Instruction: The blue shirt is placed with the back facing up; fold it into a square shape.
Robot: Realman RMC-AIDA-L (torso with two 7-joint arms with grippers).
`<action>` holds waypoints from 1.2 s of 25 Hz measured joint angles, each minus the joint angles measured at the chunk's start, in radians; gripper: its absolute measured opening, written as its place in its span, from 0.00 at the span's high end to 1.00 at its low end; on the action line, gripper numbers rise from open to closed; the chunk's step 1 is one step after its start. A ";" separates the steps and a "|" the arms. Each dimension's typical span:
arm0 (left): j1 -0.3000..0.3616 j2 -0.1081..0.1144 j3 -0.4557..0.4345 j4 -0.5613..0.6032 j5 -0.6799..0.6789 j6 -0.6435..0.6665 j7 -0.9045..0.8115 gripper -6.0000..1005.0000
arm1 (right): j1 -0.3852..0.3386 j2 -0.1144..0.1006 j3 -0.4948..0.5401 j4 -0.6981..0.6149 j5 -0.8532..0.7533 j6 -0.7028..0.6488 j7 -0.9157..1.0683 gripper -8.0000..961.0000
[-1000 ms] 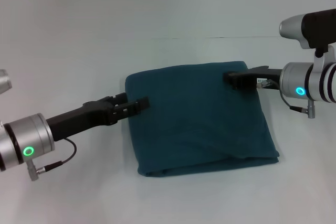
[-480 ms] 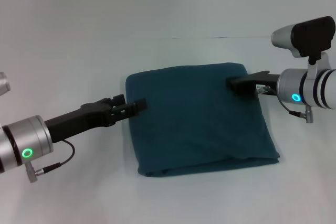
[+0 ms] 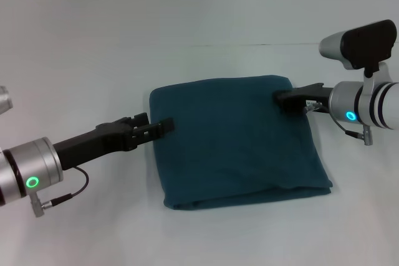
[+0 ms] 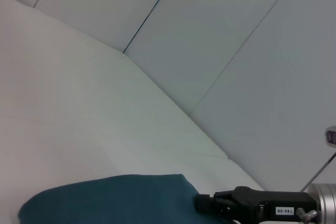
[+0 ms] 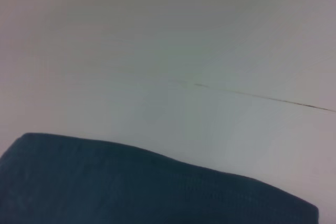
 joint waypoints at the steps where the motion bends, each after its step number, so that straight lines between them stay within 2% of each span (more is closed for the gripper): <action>1: 0.000 0.000 0.000 0.000 0.000 0.000 0.000 0.12 | 0.002 0.000 -0.003 0.003 0.000 0.003 -0.001 0.99; 12: 0.001 0.001 0.000 0.000 0.000 -0.002 0.000 0.12 | 0.006 0.001 -0.032 0.018 0.001 0.025 -0.002 0.96; 17: 0.002 0.002 0.000 0.001 -0.003 -0.002 0.000 0.12 | -0.012 0.000 -0.025 -0.018 0.005 0.008 -0.002 0.94; 22: 0.000 0.003 -0.002 0.002 -0.008 -0.027 -0.005 0.12 | -0.059 -0.005 -0.022 -0.106 0.052 -0.049 0.006 0.92; 30: -0.025 -0.002 0.002 -0.012 -0.009 -0.164 -0.059 0.12 | -0.162 -0.032 0.005 -0.224 0.180 -0.236 0.009 0.88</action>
